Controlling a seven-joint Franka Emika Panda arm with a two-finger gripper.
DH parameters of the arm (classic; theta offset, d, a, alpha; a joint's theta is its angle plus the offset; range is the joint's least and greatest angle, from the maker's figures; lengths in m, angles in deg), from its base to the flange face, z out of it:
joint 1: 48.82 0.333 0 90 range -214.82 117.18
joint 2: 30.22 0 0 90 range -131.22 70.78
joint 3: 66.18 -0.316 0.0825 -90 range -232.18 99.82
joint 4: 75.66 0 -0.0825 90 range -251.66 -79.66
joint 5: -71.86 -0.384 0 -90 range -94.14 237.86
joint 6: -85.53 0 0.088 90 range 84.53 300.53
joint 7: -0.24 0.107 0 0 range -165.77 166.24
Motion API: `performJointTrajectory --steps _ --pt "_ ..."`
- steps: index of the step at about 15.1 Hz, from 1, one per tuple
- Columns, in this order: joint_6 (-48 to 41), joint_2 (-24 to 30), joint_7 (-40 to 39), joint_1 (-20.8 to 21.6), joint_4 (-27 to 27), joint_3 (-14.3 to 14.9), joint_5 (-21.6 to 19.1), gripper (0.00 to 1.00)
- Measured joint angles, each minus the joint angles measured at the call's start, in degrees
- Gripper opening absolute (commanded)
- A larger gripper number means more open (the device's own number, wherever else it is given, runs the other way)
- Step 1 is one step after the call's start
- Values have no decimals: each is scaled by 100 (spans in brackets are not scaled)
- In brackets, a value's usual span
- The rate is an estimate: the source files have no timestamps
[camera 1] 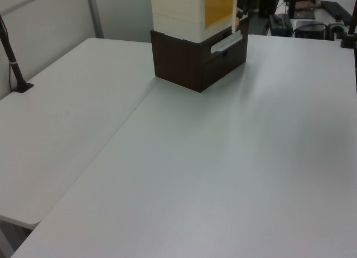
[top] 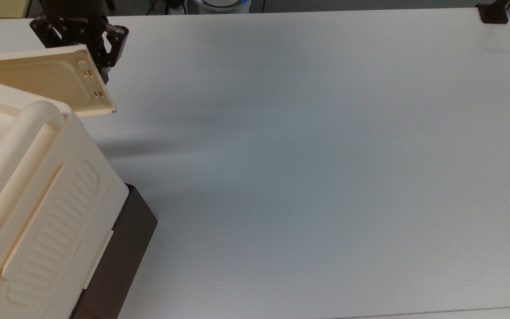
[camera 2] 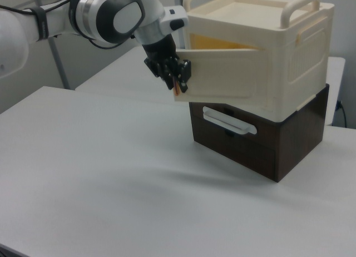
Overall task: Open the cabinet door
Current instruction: 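Pull the handle outward, swinging the cream door open on its hinge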
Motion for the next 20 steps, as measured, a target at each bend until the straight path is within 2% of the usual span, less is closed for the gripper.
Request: performJointTrajectory --steps 3,7,13,15,17,20 --pt "-421 48 -641 -225 -2 10 1 85" --pt "-1169 254 -1569 -615 -25 23 0 86" --pt "-1604 464 -2651 -1227 -141 65 0 86" --pt "-1619 488 -2969 -1366 -153 200 4 91" --pt "-1612 507 -3238 -1492 -150 412 5 100" --pt "-1482 535 -3344 -1613 -94 703 -38 100"
